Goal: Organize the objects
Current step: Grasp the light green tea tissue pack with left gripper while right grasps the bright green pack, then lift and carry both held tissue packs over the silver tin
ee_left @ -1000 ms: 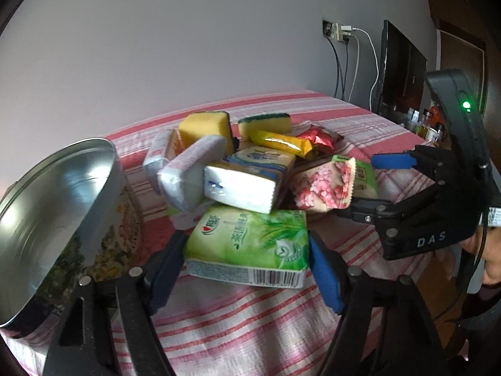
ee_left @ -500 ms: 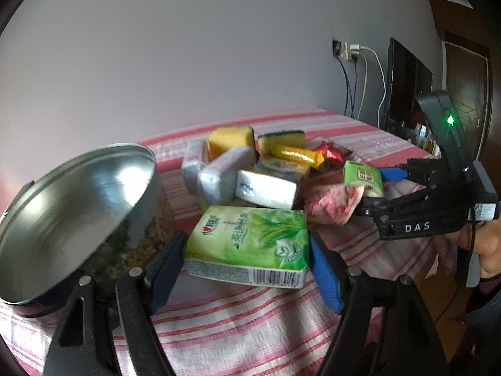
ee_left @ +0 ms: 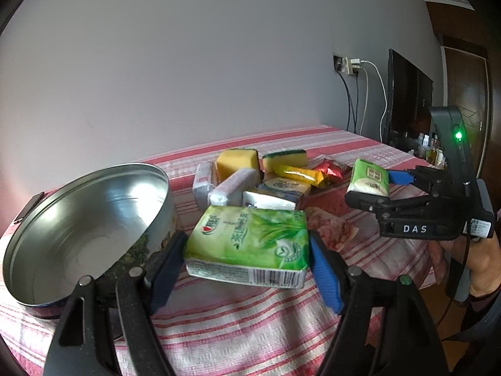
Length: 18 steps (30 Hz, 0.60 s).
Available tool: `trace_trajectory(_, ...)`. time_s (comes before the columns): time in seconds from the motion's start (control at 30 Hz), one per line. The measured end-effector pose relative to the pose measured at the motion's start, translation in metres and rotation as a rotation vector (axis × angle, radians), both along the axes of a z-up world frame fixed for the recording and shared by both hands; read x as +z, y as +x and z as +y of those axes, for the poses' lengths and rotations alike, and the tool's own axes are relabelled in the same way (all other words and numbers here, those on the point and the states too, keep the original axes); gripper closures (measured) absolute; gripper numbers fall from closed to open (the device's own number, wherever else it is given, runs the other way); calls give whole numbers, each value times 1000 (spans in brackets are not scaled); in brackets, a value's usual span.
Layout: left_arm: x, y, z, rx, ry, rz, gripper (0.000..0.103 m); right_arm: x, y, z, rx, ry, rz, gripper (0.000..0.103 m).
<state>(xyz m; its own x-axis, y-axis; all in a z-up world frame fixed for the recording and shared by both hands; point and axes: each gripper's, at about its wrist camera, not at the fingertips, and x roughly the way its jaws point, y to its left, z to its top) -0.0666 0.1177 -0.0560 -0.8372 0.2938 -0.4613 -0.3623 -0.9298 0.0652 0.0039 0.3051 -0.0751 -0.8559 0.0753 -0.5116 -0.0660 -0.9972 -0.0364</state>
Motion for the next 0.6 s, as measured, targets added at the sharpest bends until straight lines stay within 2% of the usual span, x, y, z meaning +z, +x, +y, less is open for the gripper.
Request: trace_trajectory(0.6, 16, 11, -6, 32, 29, 72, 27, 2, 13, 2, -28, -12, 109, 22)
